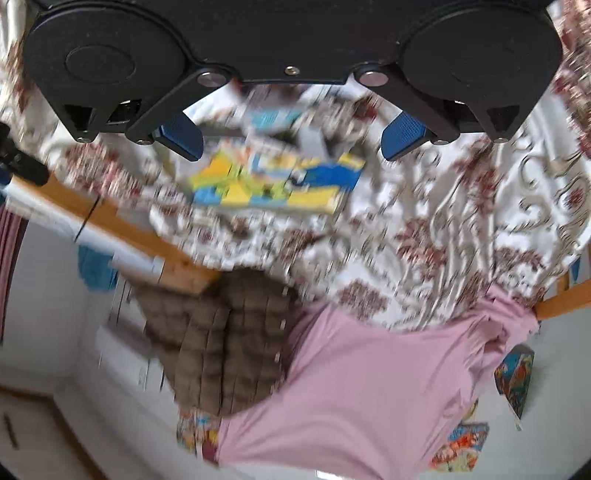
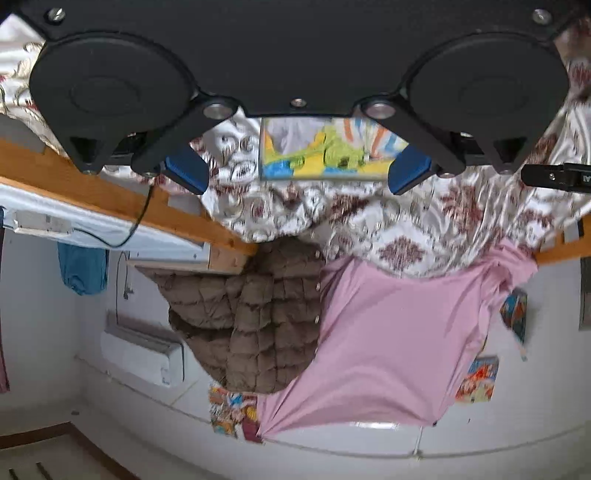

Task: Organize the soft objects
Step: 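Lift both tools away from the tray back over the clutter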

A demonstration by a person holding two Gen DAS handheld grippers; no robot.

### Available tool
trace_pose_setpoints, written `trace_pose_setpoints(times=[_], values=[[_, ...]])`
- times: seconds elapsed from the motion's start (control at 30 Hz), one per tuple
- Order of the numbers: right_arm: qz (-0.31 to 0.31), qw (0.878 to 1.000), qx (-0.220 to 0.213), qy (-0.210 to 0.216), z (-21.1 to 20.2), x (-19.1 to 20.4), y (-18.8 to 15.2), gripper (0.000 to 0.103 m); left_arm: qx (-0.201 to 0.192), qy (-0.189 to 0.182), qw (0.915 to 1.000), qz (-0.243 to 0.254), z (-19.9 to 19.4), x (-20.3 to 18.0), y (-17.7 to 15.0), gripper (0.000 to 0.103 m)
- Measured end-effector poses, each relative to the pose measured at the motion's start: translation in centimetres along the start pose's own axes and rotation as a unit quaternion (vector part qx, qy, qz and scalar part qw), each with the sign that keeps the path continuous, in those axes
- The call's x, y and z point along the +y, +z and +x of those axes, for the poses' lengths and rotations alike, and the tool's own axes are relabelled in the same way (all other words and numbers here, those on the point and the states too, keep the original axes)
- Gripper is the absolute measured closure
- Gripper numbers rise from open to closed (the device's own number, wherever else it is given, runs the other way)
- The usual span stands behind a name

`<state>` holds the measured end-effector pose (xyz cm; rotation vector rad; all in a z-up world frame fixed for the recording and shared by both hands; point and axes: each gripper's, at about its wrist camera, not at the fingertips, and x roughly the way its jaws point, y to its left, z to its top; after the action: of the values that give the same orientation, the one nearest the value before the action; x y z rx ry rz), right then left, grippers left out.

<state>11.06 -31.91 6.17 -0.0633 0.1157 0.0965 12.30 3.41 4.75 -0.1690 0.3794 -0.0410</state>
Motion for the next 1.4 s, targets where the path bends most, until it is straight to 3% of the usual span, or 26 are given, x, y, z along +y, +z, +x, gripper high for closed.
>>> trace_pose_setpoints(times=[0.3, 0.63, 1.17, 1.4], values=[[-0.049, 0.994, 0.096, 0.005, -1.7, 2.0, -2.3, 0.0, 0.074, 0.015, 0.9964, 0.04, -0.4, -0.4, -2.0, 0.001], [-0.114, 0.97, 0.213, 0.032, 1.9, 5.0, -4.4, 0.001, 0.162, 0.027, 0.9831, 0.08, 2.2, -1.5, -3.4, 0.001], [-0.156, 0.951, 0.261, 0.047, 5.9, 7.3, -6.8, 0.001, 0.24, 0.054, 0.9644, 0.096, 5.4, -1.8, -4.6, 0.001], [-0.189, 0.946, 0.257, 0.059, 7.1, 8.2, -7.3, 0.001, 0.26, 0.029, 0.9631, 0.065, 7.4, -0.9, -4.1, 0.001]])
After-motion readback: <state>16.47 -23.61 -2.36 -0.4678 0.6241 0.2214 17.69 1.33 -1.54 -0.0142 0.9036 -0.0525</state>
